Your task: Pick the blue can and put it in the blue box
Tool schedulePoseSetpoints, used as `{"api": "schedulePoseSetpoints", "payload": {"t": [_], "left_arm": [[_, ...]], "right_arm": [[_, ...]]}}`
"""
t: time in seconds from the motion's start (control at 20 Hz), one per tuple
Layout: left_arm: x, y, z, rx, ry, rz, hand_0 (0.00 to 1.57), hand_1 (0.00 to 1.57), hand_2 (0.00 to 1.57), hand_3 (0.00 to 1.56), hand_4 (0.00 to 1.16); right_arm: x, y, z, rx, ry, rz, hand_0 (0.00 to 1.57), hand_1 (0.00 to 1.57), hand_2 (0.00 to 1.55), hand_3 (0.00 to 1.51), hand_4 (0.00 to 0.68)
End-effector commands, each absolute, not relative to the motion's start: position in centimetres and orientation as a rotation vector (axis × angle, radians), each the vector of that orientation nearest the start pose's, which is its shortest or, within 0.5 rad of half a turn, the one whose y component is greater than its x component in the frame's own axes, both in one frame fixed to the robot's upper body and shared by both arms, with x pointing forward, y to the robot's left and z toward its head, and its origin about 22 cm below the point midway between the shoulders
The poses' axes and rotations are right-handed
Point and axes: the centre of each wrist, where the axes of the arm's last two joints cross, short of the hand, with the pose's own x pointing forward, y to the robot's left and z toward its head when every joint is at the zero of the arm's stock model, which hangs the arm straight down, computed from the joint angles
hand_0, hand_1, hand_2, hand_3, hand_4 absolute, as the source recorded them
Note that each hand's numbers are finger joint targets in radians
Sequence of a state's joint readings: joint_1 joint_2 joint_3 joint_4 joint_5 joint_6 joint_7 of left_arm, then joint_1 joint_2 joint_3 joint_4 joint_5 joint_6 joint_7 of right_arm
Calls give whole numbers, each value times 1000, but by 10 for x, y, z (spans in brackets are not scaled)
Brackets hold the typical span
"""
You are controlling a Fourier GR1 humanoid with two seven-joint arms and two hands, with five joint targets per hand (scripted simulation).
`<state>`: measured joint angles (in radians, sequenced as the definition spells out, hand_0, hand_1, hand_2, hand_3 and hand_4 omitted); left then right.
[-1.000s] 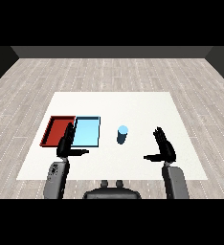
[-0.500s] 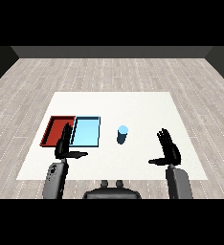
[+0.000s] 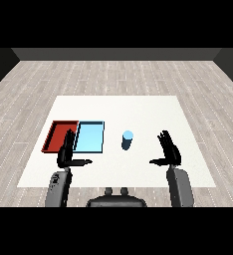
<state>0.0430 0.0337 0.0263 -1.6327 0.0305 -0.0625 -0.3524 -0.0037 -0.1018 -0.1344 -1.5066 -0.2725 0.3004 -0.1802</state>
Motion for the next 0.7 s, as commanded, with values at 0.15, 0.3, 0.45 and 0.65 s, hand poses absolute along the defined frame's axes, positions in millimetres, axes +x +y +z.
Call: {"api": "schedulePoseSetpoints", "payload": {"t": [0.15, 0.3, 0.45, 0.65], "left_arm": [[230, 256, 25, -54, -1935, -17, 0, 0, 0, 0, 0], [248, 258, 8, -25, -1943, -4, 0, 0, 0, 0, 0], [233, 255, 27, -28, -1952, -6, 0, 0, 0, 0, 0], [225, 257, 22, -22, -1948, 3, 0, 0, 0, 0, 0]], "right_arm": [[270, -263, -26, 308, -1681, -125, 0, 0, 0, 0, 0], [271, -276, -22, 310, -1663, -115, 0, 0, 0, 0, 0], [291, -245, -25, 308, -1656, -130, 0, 0, 0, 0, 0], [293, -223, -25, 321, -1626, -151, 0, 0, 0, 0, 0]]}}
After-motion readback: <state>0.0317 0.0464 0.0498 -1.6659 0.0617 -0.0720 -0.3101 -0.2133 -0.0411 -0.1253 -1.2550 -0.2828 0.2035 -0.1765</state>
